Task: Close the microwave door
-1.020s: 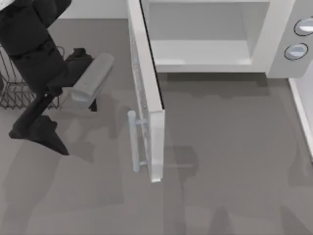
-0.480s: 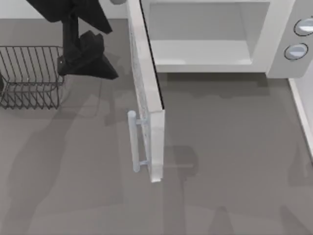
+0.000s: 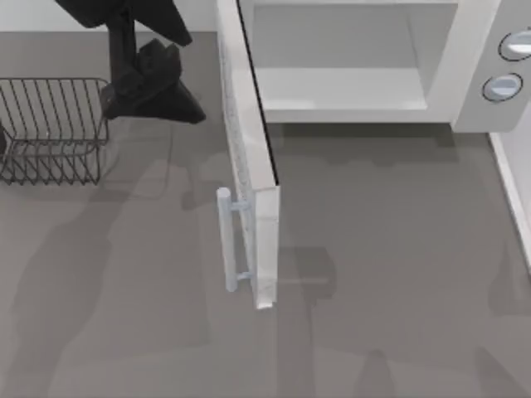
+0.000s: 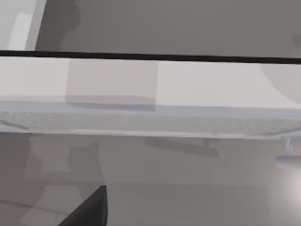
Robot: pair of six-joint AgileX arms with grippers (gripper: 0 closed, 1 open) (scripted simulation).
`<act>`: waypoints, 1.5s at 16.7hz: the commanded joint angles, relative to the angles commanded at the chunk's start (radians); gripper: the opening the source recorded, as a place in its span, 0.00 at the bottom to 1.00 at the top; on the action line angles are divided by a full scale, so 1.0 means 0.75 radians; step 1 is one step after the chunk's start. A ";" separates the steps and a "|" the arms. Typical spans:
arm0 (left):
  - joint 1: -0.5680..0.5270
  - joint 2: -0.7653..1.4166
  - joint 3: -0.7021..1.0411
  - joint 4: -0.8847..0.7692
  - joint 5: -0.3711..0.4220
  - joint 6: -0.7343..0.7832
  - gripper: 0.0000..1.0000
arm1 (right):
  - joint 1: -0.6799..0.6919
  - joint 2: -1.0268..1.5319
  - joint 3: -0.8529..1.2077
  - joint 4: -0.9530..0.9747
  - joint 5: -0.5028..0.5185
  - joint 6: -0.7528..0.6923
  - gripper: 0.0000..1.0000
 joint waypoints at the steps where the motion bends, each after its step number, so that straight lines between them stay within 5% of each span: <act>1: -0.002 0.000 -0.004 0.004 0.000 -0.001 1.00 | 0.000 0.000 0.000 0.000 0.000 0.000 1.00; 10: -0.120 -0.012 -0.374 0.416 -0.034 -0.119 1.00 | 0.000 0.000 0.000 0.000 0.000 0.000 1.00; 15: -0.131 -0.013 -0.404 0.447 -0.037 -0.131 1.00 | 0.000 0.000 0.000 0.000 0.000 0.000 1.00; 25: -0.131 -0.013 -0.404 0.447 -0.037 -0.131 0.25 | 0.000 0.000 0.000 0.000 0.000 0.000 1.00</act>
